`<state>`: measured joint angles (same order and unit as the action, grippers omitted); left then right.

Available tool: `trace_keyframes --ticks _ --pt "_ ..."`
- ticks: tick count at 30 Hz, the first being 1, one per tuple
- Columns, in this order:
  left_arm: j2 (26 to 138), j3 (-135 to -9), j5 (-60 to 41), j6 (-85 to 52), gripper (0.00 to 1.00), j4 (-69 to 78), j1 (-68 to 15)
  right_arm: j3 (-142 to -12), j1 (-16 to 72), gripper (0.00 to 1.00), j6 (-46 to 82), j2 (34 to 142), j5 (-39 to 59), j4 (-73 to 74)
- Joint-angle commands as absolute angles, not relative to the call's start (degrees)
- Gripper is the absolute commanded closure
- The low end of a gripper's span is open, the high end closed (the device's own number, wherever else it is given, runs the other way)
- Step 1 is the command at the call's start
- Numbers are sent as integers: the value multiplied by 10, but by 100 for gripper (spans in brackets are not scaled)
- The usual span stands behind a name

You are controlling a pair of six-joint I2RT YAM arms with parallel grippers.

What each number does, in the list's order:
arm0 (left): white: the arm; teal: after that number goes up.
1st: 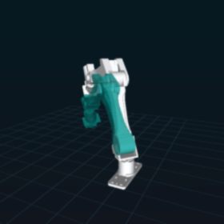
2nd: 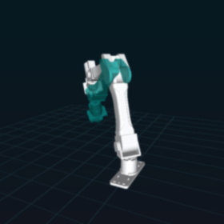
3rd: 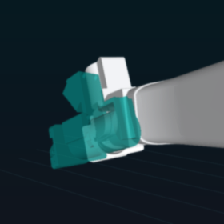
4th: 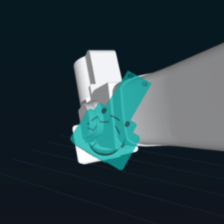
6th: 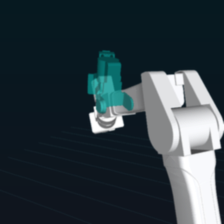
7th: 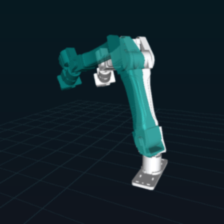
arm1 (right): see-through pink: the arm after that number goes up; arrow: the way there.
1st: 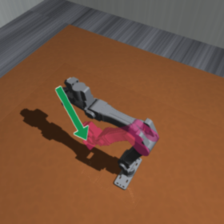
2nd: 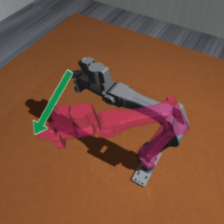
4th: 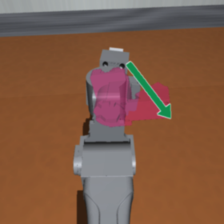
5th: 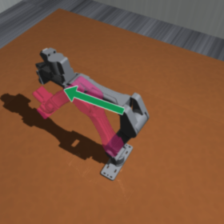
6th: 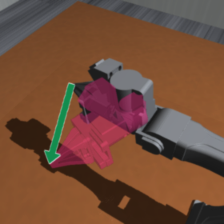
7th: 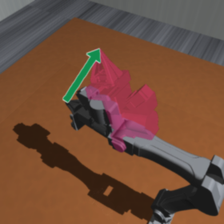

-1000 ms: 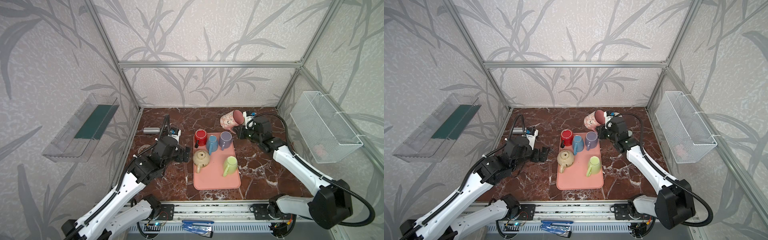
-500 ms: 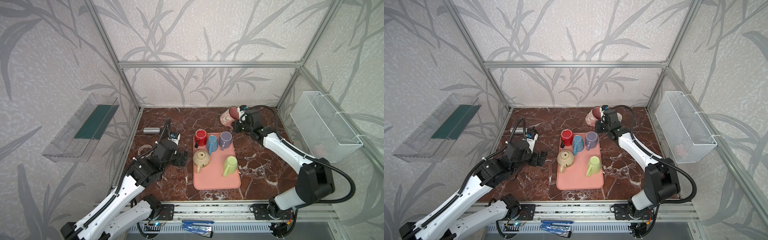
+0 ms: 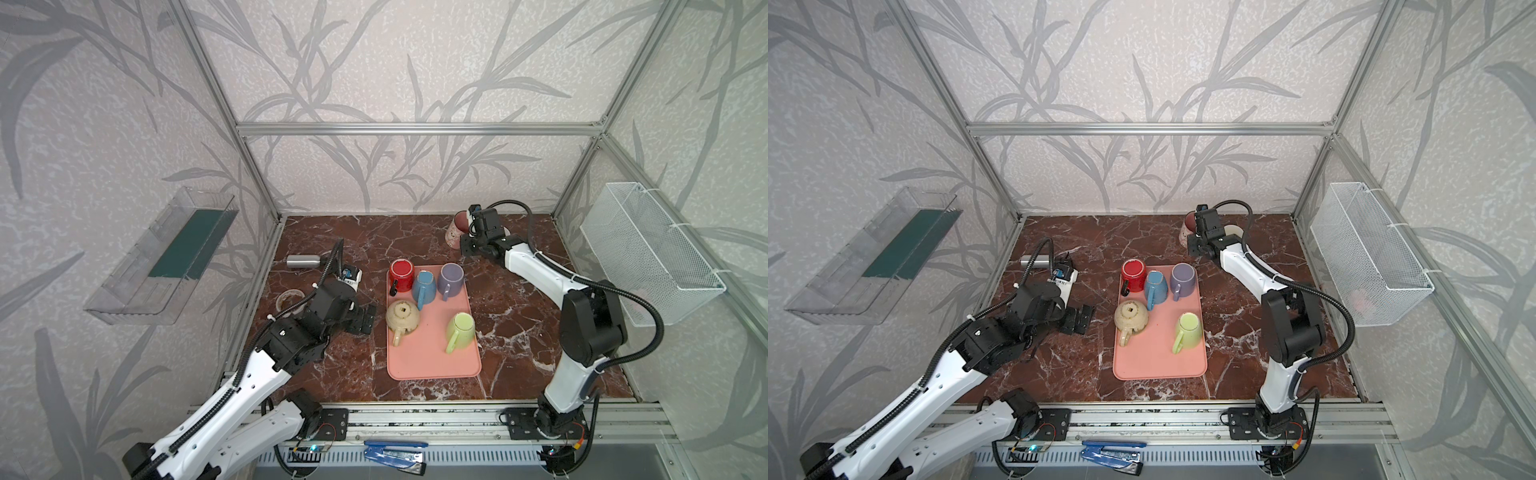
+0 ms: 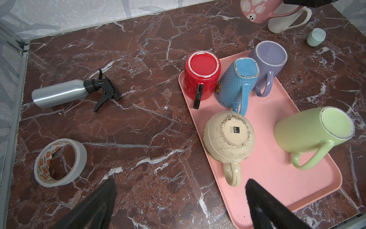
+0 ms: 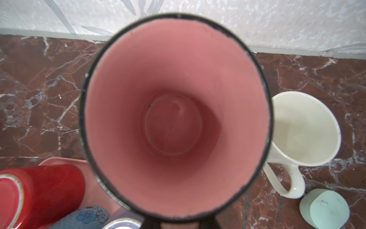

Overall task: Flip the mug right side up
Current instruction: 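Lower the pink mug upright beside the white mug with the right gripper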

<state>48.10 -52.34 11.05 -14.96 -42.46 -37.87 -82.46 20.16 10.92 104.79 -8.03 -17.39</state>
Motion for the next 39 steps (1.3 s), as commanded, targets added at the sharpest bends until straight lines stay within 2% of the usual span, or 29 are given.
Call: trace_keyframes --ticks 1,20,36,39 --pt "481 -519 121 -139 0 -436 -377 -870 196 100 106 1051 -113 -151" --pt "489 -517 110 -142 1 -437 -377 -902 178 100 110 1128 -132 -169" --pt "498 -518 110 -145 0 -438 -377 -905 172 100 96 1151 -147 -166" --pt "501 -518 108 -146 0 -437 -377 -904 171 95 94 1147 -149 -166"
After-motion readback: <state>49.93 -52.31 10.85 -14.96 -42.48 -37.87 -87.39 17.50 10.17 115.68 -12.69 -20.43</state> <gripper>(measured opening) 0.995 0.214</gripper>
